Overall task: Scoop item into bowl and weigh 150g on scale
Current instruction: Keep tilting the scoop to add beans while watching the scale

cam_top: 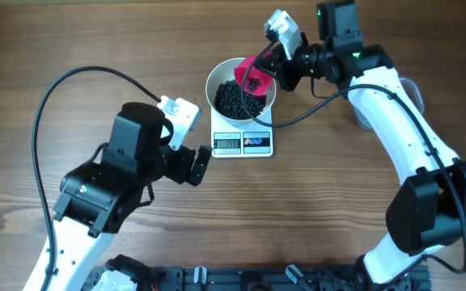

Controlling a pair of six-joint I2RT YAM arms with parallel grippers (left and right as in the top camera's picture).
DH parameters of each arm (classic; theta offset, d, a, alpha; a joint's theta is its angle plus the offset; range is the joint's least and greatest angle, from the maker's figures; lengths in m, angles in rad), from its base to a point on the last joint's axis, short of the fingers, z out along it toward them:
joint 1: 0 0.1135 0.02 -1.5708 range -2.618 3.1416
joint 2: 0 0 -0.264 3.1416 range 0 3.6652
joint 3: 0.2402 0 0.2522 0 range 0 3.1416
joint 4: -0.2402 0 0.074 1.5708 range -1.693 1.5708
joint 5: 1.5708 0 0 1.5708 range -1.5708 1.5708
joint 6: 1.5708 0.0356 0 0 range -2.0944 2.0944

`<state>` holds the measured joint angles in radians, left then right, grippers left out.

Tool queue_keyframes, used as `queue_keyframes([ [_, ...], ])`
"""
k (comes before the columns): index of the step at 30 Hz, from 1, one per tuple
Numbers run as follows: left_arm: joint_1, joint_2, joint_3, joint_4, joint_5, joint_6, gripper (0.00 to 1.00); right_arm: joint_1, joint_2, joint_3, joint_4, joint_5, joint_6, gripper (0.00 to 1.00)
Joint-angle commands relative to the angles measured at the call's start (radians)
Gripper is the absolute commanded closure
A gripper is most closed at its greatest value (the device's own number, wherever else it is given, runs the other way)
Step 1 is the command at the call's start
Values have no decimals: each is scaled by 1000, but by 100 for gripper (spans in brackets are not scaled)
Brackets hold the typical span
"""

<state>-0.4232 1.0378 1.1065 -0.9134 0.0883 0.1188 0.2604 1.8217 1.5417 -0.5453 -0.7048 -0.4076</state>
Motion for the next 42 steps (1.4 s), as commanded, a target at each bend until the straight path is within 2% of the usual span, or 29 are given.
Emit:
queue_keyframes([
  [1, 5, -4, 14, 3, 12, 8, 0, 0, -32, 12, 6, 7, 18, 96],
  [19, 5, -4, 14, 3, 12, 8, 0, 0, -32, 12, 37, 10, 27, 96],
  [24, 5, -4, 14, 3, 12, 8, 0, 0, -32, 12, 90, -1, 125, 96],
  [30, 5, -4, 14, 3, 12, 8, 0, 0, -32, 12, 92, -1, 123, 96],
  [31, 5, -4, 14, 3, 12, 8, 0, 0, -32, 12, 86, -45, 105, 96],
  [33, 5, -4, 14, 3, 12, 8, 0, 0, -32, 12, 71, -236, -45, 96],
  [36, 5, -4, 14, 3, 12, 8, 0, 0, -32, 12, 80, -7, 74, 96],
  [42, 5, -4, 14, 3, 12, 8, 0, 0, -32, 12, 89, -8, 70, 96],
])
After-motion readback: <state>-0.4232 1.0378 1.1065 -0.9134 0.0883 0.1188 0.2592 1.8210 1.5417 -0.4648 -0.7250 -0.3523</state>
